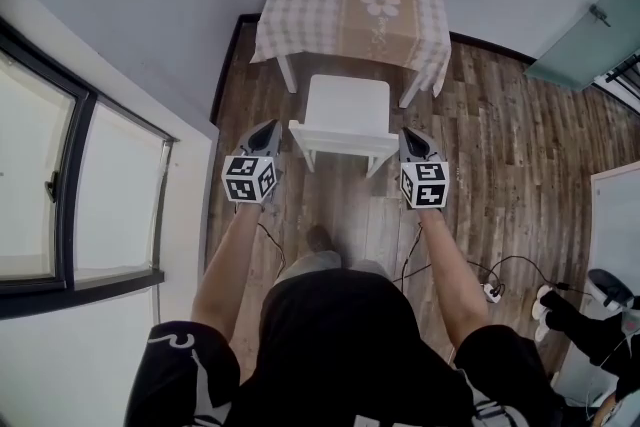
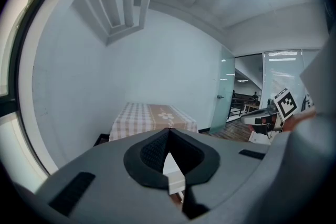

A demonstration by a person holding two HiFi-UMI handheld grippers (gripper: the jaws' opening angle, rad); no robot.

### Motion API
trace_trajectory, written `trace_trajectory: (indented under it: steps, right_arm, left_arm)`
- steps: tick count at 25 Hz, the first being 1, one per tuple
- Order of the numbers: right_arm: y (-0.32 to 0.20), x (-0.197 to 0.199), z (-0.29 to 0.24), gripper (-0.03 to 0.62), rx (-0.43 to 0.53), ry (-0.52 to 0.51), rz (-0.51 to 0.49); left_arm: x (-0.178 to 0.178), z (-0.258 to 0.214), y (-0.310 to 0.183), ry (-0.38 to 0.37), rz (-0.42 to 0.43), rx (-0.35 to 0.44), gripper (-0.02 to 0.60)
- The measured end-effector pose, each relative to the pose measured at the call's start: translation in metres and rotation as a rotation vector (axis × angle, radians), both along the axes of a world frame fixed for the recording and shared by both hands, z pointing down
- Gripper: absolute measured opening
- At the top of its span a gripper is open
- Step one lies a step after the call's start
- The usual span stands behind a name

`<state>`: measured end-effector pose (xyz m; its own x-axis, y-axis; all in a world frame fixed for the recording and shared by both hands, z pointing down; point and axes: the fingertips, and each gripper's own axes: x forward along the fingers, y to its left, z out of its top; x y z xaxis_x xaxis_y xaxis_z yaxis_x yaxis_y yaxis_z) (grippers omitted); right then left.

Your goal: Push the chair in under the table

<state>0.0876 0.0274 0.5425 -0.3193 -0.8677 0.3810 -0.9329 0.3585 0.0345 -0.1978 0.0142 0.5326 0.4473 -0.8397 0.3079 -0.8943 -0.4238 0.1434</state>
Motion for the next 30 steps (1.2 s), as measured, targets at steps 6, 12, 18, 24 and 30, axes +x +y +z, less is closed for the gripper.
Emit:
trace_trajectory:
  steps: [6, 12, 18, 24, 30]
  right_arm:
    - [-0.01, -0.001, 0.007, 0.014, -0.012, 0.006, 0.023]
    - [-0.016, 0.008, 0.018, 0.014, -0.025, 0.016, 0.043]
    - [-0.024, 0.024, 0.035, 0.014, -0.054, 0.002, 0.061]
    - [-0.034, 0.037, 0.051, 0.014, -0.085, 0.015, 0.073]
    - [-0.033, 0.048, 0.078, 0.014, -0.125, 0.022, 0.08]
  left_arm:
    - [0.0, 0.003, -0.02, 0.008, 0.02, 0.0, 0.025]
    - [0.009, 0.009, -0.031, -0.023, 0.068, 0.004, 0.025]
    - [0.024, 0.026, -0.038, -0.04, 0.076, -0.03, 0.025]
    - [0.028, 0.05, -0.041, -0.074, 0.08, -0.07, 0.025]
    - [0.03, 0.073, -0.042, -0.103, 0.081, -0.109, 0.025]
